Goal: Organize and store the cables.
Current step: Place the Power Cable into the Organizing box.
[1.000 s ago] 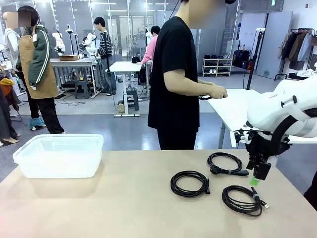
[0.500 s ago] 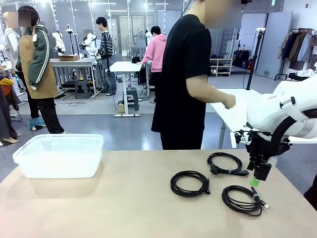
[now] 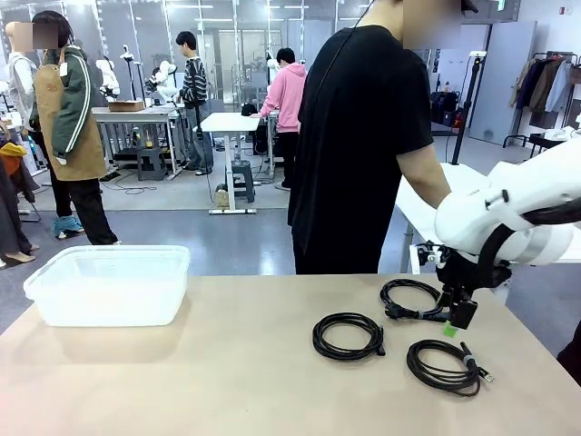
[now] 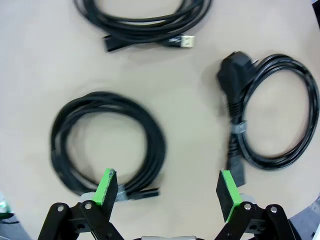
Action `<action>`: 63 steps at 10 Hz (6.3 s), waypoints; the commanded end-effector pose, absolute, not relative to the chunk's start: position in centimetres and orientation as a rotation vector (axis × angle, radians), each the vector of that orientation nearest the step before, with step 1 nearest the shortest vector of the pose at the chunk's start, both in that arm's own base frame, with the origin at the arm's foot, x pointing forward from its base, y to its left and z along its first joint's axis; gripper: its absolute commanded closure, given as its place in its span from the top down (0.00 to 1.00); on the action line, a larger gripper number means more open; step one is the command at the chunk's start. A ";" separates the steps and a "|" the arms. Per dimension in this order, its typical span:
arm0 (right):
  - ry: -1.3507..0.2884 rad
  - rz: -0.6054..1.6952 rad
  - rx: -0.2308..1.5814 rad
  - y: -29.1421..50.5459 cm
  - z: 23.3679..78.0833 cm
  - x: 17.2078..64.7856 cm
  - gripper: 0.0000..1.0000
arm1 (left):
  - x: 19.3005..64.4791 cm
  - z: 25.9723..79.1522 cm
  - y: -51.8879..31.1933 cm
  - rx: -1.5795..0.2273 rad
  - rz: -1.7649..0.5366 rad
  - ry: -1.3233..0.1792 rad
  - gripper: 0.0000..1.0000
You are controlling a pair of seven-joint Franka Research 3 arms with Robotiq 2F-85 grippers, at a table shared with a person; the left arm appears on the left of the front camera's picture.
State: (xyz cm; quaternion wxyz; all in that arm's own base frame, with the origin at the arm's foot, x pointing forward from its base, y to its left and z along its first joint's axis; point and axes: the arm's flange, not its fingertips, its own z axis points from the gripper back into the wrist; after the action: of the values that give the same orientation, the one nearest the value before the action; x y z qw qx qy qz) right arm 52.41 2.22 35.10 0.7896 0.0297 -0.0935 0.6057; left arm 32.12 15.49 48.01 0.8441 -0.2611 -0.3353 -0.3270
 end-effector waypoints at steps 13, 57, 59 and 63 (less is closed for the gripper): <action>-0.095 1.386 0.093 3.3 30.0 63.1 0.25 | 32.2 48.0 15.7 -0.567 -0.708 -0.726 1.00; -0.736 1.124 0.468 -4.9 38.7 32.8 1.00 | 39.1 50.6 -18.1 -0.309 -1.090 -0.424 1.00; -0.835 1.139 0.624 -11.4 36.2 30.3 1.00 | 40.2 49.1 -23.2 -0.219 -1.149 -0.400 1.00; -1.002 1.050 0.640 -19.2 32.0 24.6 1.00 | 40.3 46.3 -32.0 -0.172 -1.275 -0.344 1.00</action>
State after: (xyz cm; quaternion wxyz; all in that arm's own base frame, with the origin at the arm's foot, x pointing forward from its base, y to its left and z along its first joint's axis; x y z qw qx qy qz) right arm 26.55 -21.14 33.87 0.7065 0.2883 -0.4463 0.4675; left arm 39.24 -30.89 46.21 0.7826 -0.0934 -0.1618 -0.5938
